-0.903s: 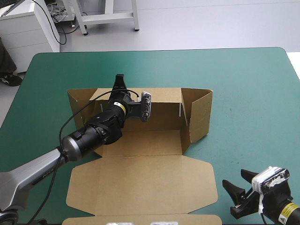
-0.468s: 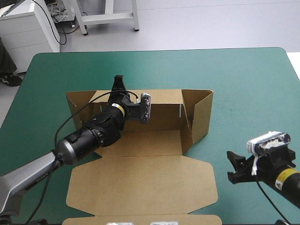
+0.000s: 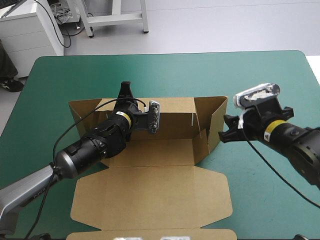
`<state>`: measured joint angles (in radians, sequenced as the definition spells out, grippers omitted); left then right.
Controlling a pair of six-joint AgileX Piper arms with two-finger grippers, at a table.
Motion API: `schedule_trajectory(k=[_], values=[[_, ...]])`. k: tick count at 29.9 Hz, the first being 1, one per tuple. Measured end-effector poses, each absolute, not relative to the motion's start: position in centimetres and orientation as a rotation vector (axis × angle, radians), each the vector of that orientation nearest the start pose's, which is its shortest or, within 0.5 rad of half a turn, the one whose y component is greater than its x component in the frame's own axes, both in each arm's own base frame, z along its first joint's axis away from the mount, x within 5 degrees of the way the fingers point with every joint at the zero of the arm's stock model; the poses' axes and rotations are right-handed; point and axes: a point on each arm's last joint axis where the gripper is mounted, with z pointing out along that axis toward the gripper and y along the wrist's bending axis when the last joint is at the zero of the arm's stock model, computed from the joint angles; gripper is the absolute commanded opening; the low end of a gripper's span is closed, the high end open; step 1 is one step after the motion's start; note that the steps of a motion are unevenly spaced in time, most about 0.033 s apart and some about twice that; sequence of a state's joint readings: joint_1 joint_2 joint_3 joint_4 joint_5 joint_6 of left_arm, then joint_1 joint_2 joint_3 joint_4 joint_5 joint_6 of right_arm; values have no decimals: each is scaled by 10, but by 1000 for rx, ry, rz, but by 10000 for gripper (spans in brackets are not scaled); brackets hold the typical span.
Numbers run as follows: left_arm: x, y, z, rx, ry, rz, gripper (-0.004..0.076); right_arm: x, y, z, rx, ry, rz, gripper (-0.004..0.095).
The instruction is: Fold the box
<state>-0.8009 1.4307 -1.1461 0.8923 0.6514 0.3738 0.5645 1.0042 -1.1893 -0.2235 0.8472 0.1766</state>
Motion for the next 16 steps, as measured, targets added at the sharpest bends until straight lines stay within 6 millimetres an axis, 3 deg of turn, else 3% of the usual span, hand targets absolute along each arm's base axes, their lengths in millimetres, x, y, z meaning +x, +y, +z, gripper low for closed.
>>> schedule_trajectory(k=[8, 16], values=[[248, -194, 330, 1686, 1451, 740, -8, 228, 100, 439, -469, 2139, 156, 548], [246, -193, 326, 1703, 1416, 752, -8, 297, 109, 426, -545, 2247, 195, 549]])
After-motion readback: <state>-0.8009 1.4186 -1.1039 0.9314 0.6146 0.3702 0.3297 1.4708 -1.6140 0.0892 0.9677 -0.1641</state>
